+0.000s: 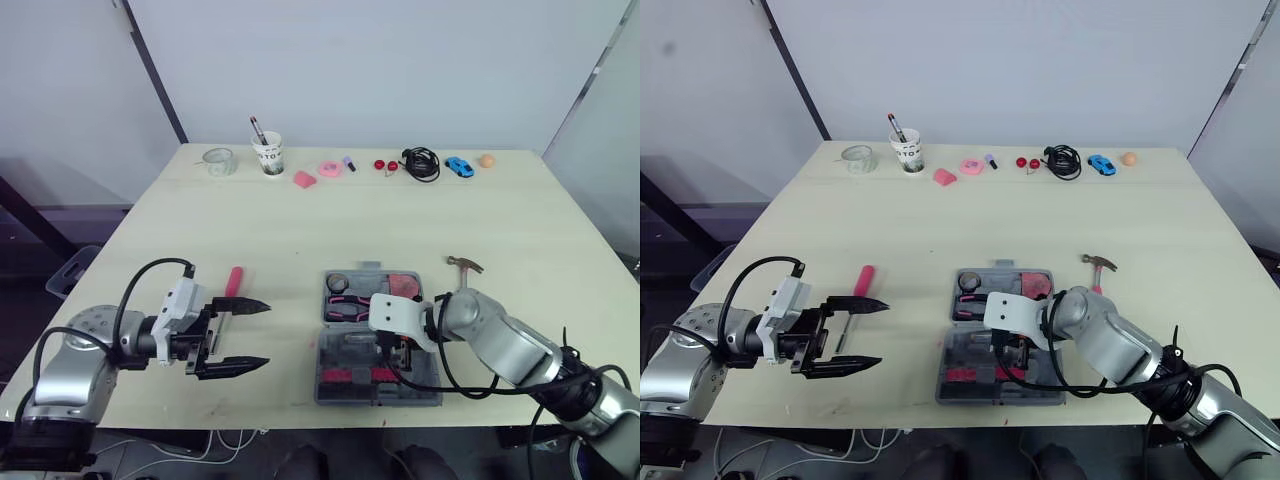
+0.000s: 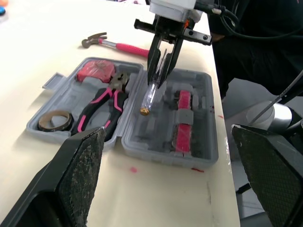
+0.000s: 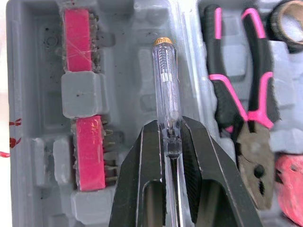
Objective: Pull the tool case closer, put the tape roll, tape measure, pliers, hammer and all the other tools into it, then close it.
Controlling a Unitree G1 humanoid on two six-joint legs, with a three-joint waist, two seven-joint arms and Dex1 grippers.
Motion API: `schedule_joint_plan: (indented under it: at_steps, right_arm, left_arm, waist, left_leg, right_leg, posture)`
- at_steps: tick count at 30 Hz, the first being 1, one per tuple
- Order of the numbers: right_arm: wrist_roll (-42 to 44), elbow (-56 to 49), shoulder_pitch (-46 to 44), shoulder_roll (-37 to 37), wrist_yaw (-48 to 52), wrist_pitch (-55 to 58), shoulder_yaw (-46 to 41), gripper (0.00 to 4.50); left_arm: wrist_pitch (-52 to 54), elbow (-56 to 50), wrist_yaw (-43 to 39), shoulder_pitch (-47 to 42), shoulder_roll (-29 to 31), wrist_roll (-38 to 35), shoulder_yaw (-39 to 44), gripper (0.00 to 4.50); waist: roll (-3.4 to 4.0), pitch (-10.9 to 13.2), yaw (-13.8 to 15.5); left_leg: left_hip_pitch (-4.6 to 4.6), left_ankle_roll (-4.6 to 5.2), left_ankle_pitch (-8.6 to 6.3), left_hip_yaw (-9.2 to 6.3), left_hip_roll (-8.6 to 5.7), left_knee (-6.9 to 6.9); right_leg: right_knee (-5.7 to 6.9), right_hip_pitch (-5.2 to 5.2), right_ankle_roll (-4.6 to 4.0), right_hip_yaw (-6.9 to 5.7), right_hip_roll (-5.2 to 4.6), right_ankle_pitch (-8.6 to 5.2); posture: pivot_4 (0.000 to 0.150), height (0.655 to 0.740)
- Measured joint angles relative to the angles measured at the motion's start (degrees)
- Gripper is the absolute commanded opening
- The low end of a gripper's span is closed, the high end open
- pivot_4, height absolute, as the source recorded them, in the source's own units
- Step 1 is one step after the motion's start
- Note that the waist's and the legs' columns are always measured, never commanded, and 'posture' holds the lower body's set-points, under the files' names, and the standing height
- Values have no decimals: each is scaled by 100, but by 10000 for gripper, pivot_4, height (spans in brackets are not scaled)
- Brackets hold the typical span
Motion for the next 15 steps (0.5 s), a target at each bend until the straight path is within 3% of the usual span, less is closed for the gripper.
schedule_joint_plan:
  at_steps: [15]
  right_arm:
    - [-471,868,-262,686,-27,-434,371,693]
  left_arm:
    - [-98,182,-42,-6,23,80,3,45000]
  waist:
    - [-4,-2,-7]
  left_leg:
    - [0,0,0,2,0,0]
  right_leg:
    - [6,-3,7,0,0,4]
  posture:
    - [1500,7400]
